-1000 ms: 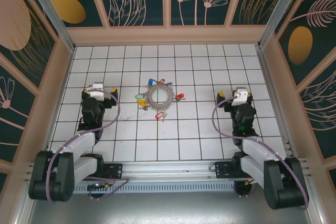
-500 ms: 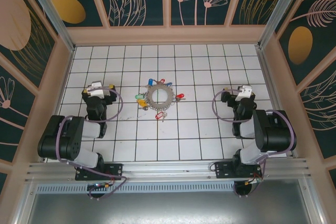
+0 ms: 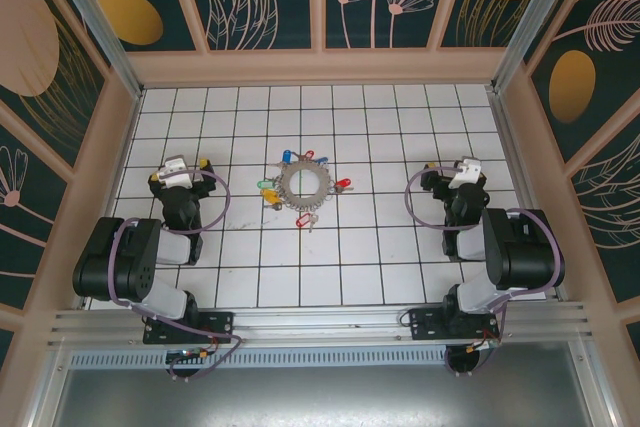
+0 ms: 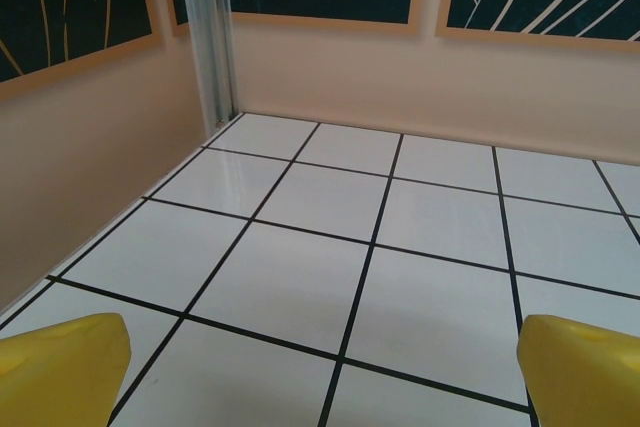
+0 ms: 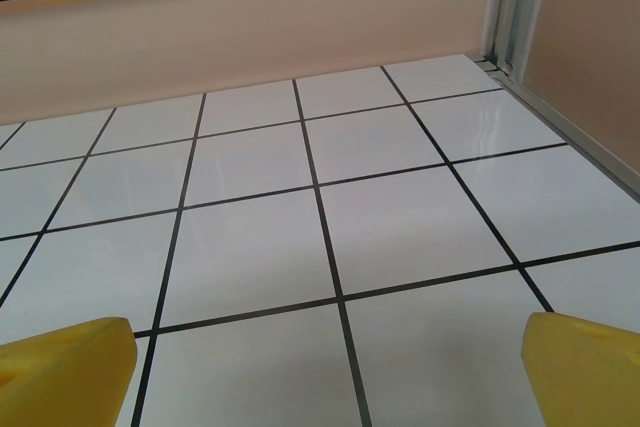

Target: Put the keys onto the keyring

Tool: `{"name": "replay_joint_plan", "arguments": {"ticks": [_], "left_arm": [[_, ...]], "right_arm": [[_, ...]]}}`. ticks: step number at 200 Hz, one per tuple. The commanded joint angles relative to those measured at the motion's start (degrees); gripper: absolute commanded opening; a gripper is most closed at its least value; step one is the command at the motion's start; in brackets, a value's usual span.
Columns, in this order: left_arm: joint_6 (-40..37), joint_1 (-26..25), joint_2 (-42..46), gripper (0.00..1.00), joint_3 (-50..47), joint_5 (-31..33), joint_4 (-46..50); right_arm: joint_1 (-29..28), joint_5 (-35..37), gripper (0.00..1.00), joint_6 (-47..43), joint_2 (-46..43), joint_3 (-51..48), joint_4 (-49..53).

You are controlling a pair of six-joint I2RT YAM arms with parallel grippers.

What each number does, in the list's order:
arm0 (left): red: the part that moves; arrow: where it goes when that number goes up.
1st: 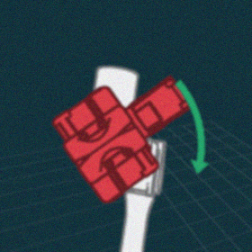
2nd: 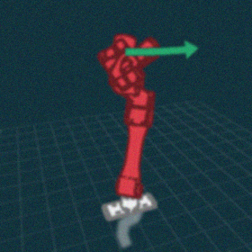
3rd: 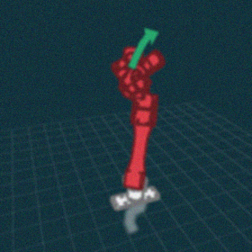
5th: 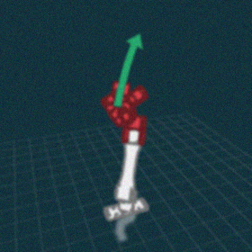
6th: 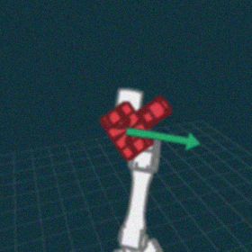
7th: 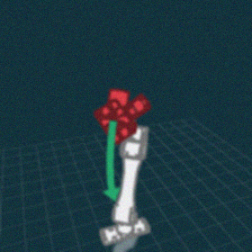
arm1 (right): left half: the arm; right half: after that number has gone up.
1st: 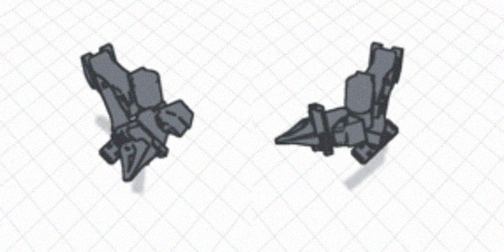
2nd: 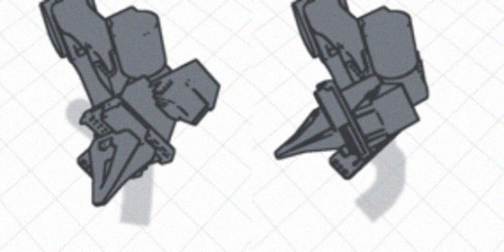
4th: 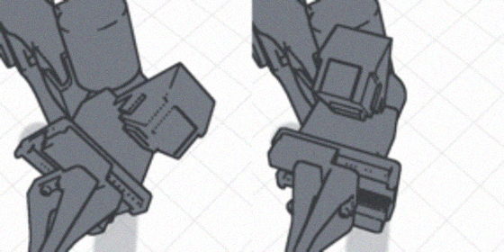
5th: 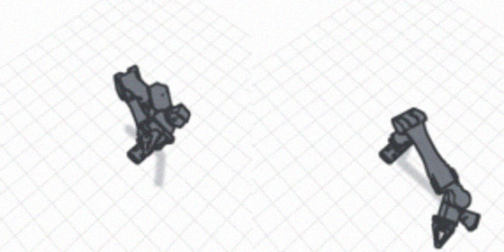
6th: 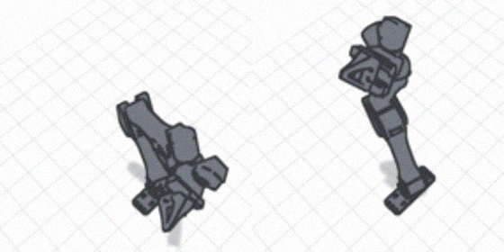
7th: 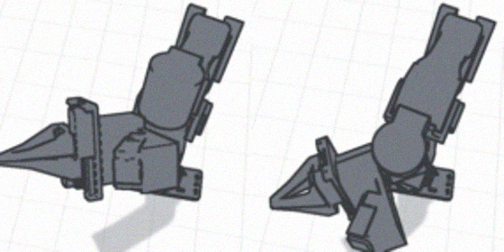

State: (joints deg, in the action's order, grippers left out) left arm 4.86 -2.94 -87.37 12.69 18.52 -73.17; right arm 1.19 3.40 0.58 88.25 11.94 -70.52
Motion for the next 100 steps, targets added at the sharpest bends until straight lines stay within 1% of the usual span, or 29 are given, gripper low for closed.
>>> {"name": "replay_joint_plan", "arguments": {"ticks": [1,21,37,100], "left_arm": [[1.11,0.31,0.09,0.99,-0.41,0.59,-2.33],[1.11,0.30,0.06,0.99,-0.38,0.60,-2.33],[1.11,0.30,0.05,0.99,-0.38,0.62,-2.42],[1.11,0.30,0.09,0.99,-0.36,0.61,-2.42]], "right_arm": [[0.18,-0.67,0.99,1.01,-0.05,1.07,-1.37],[0.21,-0.76,0.99,1.00,0.02,1.31,-1.20],[0.21,-2.30,0.99,0.39,0.08,1.69,-0.41],[0.33,-2.26,0.99,0.48,0.02,1.61,-0.55]]}}
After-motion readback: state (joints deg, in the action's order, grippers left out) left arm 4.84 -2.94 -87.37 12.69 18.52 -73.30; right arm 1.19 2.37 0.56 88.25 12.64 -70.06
